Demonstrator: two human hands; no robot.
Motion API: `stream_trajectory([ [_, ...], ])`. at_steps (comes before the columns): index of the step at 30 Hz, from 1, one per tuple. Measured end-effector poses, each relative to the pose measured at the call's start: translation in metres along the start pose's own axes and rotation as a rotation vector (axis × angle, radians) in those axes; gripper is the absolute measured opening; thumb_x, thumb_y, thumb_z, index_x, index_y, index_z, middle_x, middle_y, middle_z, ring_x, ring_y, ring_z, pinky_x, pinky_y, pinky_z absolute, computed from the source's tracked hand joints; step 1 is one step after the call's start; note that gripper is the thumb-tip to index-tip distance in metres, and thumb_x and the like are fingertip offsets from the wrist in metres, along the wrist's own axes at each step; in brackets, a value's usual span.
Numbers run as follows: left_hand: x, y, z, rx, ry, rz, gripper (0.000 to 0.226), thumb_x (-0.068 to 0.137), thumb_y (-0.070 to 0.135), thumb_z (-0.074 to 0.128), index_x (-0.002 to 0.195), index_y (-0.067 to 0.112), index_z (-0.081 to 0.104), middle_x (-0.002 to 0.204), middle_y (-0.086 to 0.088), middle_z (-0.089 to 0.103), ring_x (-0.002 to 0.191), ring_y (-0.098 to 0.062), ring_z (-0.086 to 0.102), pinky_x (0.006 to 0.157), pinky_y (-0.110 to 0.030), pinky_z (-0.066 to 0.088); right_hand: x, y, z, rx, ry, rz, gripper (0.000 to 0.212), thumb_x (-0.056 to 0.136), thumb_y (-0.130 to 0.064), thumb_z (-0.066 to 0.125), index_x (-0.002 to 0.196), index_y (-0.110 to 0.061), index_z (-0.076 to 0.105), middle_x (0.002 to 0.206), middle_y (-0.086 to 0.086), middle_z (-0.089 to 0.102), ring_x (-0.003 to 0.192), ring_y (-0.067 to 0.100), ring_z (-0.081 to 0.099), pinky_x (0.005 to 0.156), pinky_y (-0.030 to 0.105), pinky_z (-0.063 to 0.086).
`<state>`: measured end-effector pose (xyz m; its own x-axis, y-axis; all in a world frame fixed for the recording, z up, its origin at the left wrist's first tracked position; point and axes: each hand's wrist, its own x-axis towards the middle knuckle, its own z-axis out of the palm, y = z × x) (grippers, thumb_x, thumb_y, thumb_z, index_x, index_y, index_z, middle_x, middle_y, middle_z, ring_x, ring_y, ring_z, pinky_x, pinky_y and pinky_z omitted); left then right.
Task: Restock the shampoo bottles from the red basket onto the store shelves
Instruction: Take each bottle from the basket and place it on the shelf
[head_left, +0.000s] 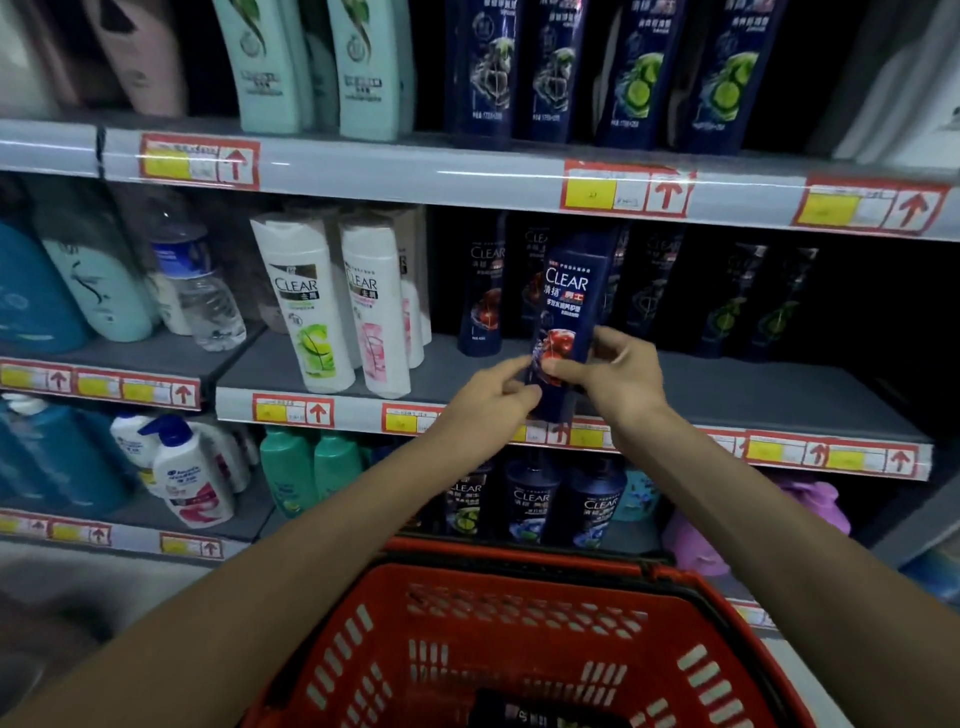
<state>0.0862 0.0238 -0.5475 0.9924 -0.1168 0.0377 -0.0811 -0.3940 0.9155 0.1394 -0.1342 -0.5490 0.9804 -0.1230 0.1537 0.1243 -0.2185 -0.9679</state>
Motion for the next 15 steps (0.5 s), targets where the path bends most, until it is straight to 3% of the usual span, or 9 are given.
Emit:
stream_trajectory([
  [2, 0.017, -0.002, 0.003, 0.0, 0.003, -0.017, 0.059, 0.103, 0.023, 0.055, 0.159, 0.03, 0.037, 0.103, 0.003, 0.062, 0.09, -0.014, 0.058, 0.089, -0.033, 0.047, 0.021, 0.003, 0.01, -0.004, 0.044, -0.015, 0.045, 0.07, -0.015, 0.093, 0.111, -0.024, 0.077, 0.089, -0.01, 0.079, 0.082, 0.008, 0.075, 0.08, 0.032, 0.063],
  [4, 0.033, -0.003, 0.006, -0.007, -0.001, -0.019, 0.064, 0.103, 0.021, 0.055, 0.16, 0.033, 0.03, 0.116, 0.006, 0.055, 0.101, -0.013, 0.055, 0.091, -0.03, 0.044, 0.038, 0.006, 0.018, -0.003, 0.06, -0.059, 0.046, 0.073, -0.012, 0.091, 0.115, -0.022, 0.076, 0.085, -0.011, 0.078, 0.075, -0.002, 0.073, 0.071, 0.02, 0.059],
  [6, 0.048, -0.007, 0.006, -0.014, 0.008, -0.007, 0.065, 0.102, 0.018, 0.055, 0.16, 0.034, 0.03, 0.114, 0.01, 0.054, 0.108, -0.013, 0.053, 0.095, -0.028, 0.042, 0.056, 0.01, 0.024, -0.058, 0.071, -0.107, 0.045, 0.076, -0.012, 0.089, 0.117, -0.02, 0.074, 0.085, -0.013, 0.076, 0.071, -0.007, 0.07, 0.065, 0.011, 0.055],
  [8, 0.063, -0.01, 0.007, 0.02, 0.024, 0.002, 0.069, 0.098, 0.017, 0.055, 0.159, 0.036, 0.031, 0.111, 0.01, 0.059, 0.111, -0.018, 0.06, 0.1, -0.035, 0.048, 0.072, 0.013, 0.028, -0.107, 0.078, -0.11, 0.044, 0.077, -0.015, 0.089, 0.118, -0.014, 0.073, 0.09, -0.008, 0.076, 0.076, 0.0, 0.071, 0.075, 0.021, 0.061],
  [11, 0.084, -0.017, 0.007, 0.023, 0.029, 0.006, 0.082, 0.087, 0.025, 0.056, 0.16, 0.04, 0.024, 0.126, 0.007, 0.063, 0.109, -0.017, 0.065, 0.101, -0.042, 0.053, 0.095, 0.019, 0.036, -0.168, 0.12, -0.054, 0.049, 0.074, -0.027, 0.092, 0.112, -0.003, 0.073, 0.097, 0.006, 0.077, 0.088, 0.019, 0.074, 0.085, 0.039, 0.062],
  [15, 0.102, -0.028, 0.008, 0.01, 0.021, -0.017, 0.082, 0.097, 0.017, 0.058, 0.164, 0.033, 0.014, 0.126, 0.009, 0.047, 0.082, 0.005, 0.046, 0.075, -0.016, 0.041, 0.111, 0.021, 0.044, -0.228, 0.162, -0.015, 0.047, 0.074, -0.032, 0.092, 0.084, 0.01, 0.072, 0.084, 0.016, 0.076, 0.08, 0.028, 0.075, 0.068, 0.047, 0.063],
])
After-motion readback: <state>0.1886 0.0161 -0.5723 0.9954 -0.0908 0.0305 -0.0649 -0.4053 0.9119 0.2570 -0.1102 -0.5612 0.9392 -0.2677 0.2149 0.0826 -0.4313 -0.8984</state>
